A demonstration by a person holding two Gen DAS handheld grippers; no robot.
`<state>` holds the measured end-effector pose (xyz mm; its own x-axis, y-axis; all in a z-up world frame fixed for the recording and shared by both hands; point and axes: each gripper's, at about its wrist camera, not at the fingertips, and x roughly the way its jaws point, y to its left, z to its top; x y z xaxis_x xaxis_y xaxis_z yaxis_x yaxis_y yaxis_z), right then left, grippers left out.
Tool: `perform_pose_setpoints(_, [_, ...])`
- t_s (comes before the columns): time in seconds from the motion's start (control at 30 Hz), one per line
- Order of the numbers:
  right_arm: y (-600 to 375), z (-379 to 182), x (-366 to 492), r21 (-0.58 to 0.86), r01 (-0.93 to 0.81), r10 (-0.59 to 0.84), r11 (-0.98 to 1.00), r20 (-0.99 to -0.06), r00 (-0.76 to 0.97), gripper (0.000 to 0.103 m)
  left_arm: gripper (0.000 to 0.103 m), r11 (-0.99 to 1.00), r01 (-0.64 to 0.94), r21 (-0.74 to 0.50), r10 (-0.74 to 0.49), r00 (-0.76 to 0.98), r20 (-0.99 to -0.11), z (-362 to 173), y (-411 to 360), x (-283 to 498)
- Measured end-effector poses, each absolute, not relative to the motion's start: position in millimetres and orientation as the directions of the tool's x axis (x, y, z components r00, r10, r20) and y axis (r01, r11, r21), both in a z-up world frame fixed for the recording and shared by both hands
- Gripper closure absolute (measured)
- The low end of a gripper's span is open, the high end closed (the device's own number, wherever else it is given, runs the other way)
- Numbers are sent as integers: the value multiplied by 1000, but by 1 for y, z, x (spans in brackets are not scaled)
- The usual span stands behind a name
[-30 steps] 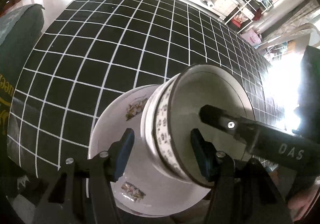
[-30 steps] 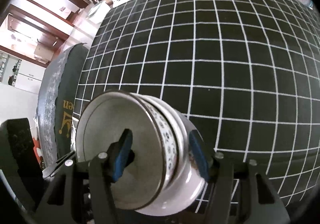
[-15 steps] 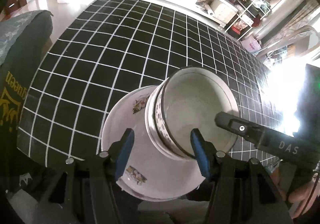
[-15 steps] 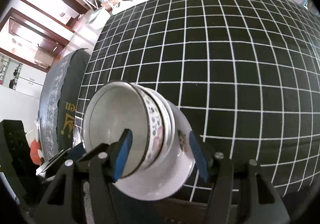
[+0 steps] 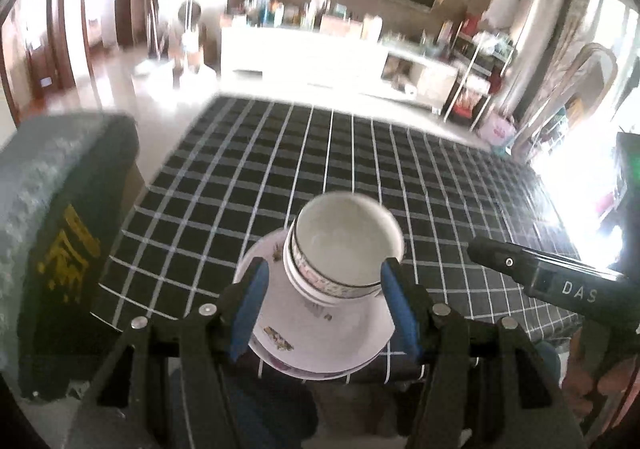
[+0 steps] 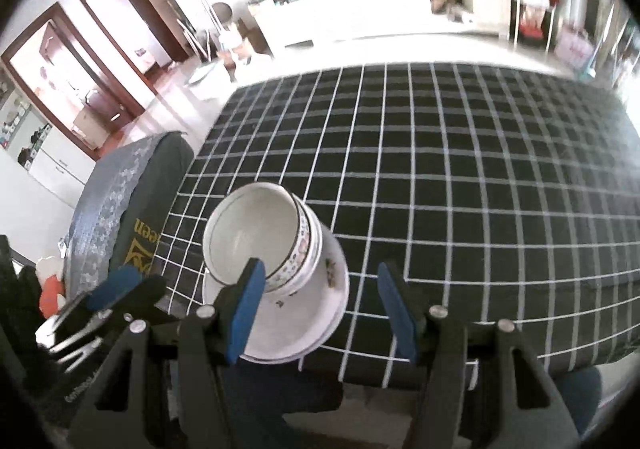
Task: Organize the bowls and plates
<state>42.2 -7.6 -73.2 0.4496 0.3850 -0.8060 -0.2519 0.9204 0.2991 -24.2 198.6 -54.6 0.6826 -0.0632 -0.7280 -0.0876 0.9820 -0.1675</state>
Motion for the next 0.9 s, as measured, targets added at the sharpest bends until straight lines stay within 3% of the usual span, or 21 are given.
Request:
perform_pose_setpoints(0.3, [-38,-24,-24,132,-282,295,950,-670,681,38,48,998,-10,-68,-33,803,-596,-11,164,-76])
perform_pose_setpoints(0.47, [-52,-14,-55,94,-265,266,960,-609,747,26,47,999,2,-52,-31,833,-552,-6,150,-104])
perform_pose_setpoints(0.57, [-60,-14,-73,79,-248,247,965,-583,774,18,33,1000,11,-28,-24,852,-523,-5,141,-121])
perform_pose_setpoints(0.6, [-62,-15,-77,78,-245,244,966,-577,780,15,23,1000,14,-19,-22,858,-514,-5,139,-125])
perform_pose_setpoints(0.9, [-65,-18,-111,40,-235,221,971,-517,827,1,9,998,34,45,-8,880,-476,-9,128,-139])
